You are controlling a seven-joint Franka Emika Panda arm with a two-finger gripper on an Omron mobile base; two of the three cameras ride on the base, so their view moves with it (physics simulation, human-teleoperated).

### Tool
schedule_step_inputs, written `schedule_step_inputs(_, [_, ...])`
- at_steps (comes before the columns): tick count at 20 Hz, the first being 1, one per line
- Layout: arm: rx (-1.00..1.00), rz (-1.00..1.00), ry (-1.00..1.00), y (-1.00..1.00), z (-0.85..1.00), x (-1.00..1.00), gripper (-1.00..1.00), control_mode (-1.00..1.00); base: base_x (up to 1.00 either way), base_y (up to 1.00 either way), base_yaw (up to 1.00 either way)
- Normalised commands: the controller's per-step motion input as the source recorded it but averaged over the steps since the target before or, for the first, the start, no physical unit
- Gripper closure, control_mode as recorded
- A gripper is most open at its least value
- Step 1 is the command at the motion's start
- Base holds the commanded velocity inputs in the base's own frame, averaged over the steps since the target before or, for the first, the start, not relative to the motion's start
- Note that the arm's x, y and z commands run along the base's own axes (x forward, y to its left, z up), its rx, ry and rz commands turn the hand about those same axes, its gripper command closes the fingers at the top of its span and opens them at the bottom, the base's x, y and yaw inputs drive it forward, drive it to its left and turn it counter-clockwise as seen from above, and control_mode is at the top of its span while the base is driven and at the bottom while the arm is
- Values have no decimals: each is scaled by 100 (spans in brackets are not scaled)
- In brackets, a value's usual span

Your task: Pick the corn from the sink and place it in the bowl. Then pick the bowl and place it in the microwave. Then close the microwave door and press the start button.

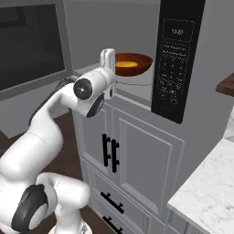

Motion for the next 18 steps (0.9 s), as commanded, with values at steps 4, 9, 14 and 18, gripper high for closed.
schedule_step_inputs(4, [-1,2,-7,36,100,-100,-100,-100,0,0,0])
schedule_step_inputs(9, [0,1,6,32,98,-100,-100,-100,0,0,0])
schedule_step_inputs(14, [0,0,25,35,77,-100,-100,-100,0,0,0])
schedule_step_inputs(18, [0,0,9,34,17,-100,-100,-100,0,0,0])
